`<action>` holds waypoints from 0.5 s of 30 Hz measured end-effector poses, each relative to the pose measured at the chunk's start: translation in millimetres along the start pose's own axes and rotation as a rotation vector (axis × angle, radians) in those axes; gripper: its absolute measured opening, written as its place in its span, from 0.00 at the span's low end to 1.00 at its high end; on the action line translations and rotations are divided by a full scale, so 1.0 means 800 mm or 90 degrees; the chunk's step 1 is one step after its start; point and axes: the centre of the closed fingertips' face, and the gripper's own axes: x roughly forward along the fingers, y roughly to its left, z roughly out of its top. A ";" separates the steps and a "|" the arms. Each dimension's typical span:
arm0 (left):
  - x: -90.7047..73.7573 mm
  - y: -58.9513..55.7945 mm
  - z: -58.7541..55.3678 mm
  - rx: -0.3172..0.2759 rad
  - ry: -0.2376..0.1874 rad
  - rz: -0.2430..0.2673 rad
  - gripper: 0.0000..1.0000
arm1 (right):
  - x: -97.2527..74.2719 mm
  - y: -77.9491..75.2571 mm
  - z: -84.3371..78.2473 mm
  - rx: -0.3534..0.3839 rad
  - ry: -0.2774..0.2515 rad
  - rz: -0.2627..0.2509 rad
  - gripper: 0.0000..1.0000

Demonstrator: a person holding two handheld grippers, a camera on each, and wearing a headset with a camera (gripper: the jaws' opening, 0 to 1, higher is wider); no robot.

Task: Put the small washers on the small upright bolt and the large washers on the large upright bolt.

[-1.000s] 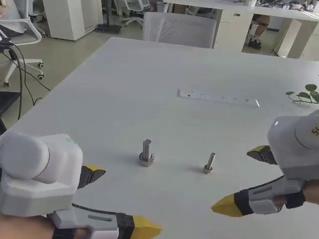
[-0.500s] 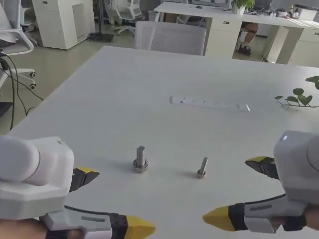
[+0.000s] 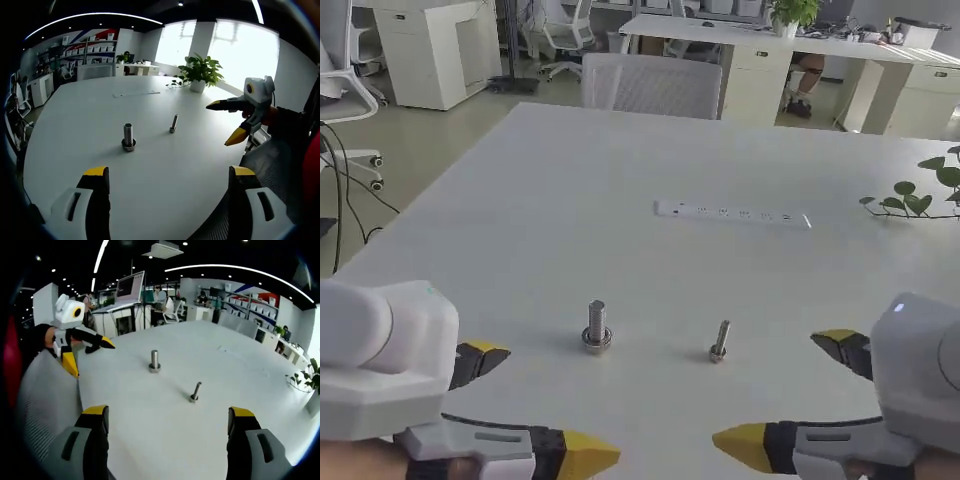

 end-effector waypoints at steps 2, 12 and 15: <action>-0.001 0.002 0.001 0.001 -0.003 0.000 1.00 | 0.001 -0.001 0.000 0.006 -0.008 0.000 1.00; 0.001 0.004 0.000 -0.010 -0.007 0.000 1.00 | 0.005 -0.001 -0.001 0.022 -0.024 -0.004 1.00; 0.001 0.005 -0.001 -0.010 -0.005 0.001 1.00 | 0.005 0.001 0.003 0.035 -0.034 -0.001 1.00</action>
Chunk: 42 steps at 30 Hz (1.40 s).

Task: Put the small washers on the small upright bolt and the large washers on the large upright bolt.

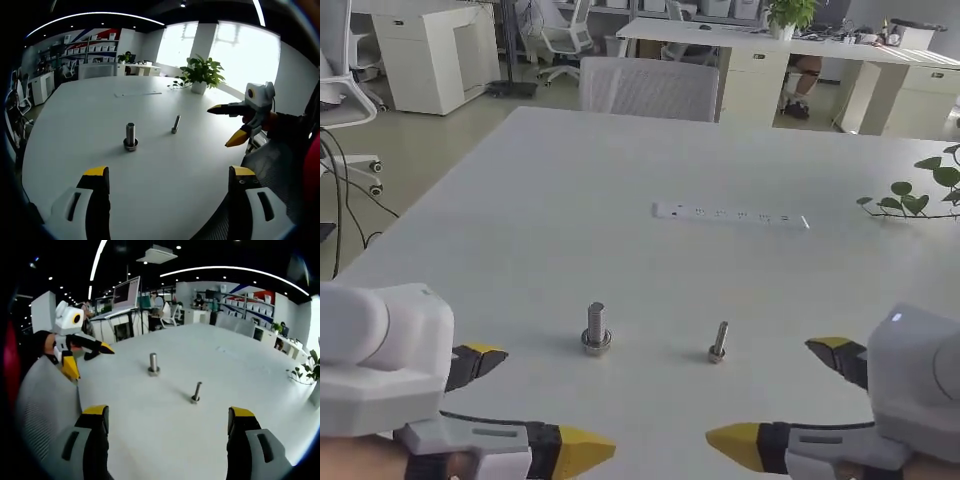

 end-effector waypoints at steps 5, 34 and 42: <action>-0.001 0.000 0.002 0.003 0.003 -0.001 0.99 | 0.000 0.000 0.001 -0.004 -0.004 -0.002 1.00; 0.008 0.000 0.006 0.016 0.008 0.002 0.98 | -0.003 -0.002 -0.004 -0.004 -0.006 -0.003 1.00; 0.017 0.000 0.014 0.026 0.004 0.000 0.97 | -0.005 -0.004 -0.006 -0.003 -0.004 -0.006 1.00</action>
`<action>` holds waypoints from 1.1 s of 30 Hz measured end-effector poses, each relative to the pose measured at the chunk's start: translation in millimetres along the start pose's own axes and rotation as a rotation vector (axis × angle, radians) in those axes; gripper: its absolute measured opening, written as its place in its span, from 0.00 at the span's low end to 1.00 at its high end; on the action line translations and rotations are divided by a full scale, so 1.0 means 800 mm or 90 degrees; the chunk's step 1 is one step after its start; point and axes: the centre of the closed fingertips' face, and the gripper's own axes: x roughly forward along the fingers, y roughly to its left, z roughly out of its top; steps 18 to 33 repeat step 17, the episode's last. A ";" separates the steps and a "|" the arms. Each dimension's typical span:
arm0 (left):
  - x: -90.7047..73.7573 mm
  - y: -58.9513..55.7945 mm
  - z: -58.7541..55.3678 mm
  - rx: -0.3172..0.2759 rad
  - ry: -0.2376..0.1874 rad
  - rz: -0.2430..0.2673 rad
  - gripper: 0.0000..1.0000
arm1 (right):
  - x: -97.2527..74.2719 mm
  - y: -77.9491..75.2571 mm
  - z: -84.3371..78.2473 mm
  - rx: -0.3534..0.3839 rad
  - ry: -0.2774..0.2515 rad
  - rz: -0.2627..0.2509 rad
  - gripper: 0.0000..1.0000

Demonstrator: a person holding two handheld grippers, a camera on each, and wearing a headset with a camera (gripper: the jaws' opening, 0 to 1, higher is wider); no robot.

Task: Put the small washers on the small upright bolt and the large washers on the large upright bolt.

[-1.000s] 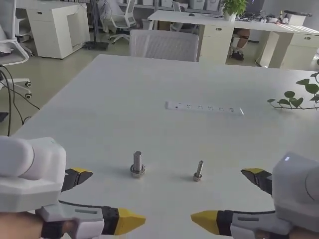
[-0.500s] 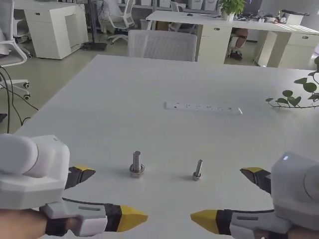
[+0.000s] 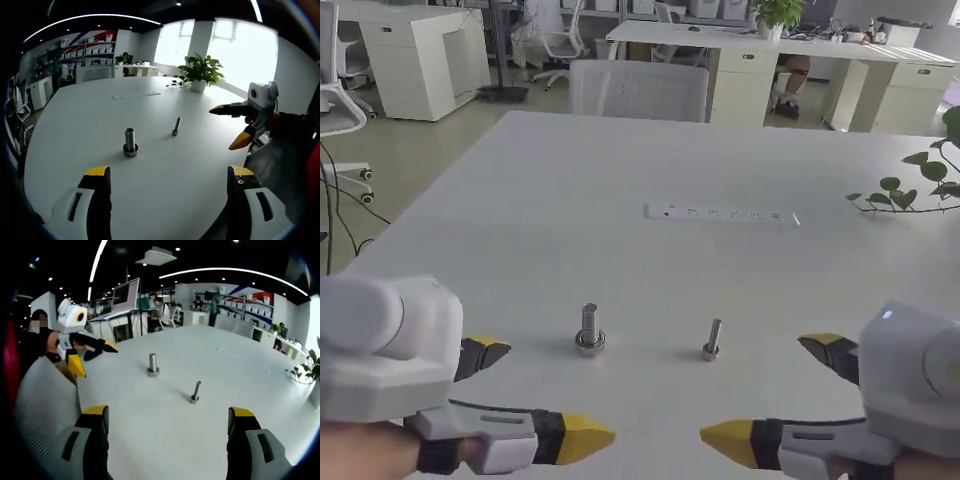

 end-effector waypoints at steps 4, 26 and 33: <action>0.003 0.000 -0.001 0.003 0.003 -0.005 0.97 | 0.000 -0.002 -0.001 0.003 0.001 -0.003 1.00; 0.002 0.006 -0.005 -0.001 0.008 -0.005 0.96 | 0.004 0.000 0.001 0.003 0.002 -0.002 1.00; 0.002 0.006 -0.005 -0.001 0.008 -0.005 0.96 | 0.004 0.000 0.001 0.003 0.002 -0.002 1.00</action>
